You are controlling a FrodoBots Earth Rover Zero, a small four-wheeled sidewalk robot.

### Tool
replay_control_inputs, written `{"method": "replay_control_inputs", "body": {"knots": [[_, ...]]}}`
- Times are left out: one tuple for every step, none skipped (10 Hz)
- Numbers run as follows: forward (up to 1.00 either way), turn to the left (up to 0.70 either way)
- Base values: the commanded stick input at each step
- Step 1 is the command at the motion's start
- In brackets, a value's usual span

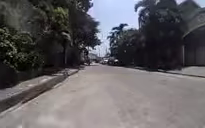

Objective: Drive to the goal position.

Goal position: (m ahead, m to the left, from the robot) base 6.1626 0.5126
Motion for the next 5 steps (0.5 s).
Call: {"method": "replay_control_inputs", "body": {"knots": [[1.00, 0.00], [1.00, 0.00], [1.00, 0.00], [1.00, 0.00], [1.00, 0.00]]}}
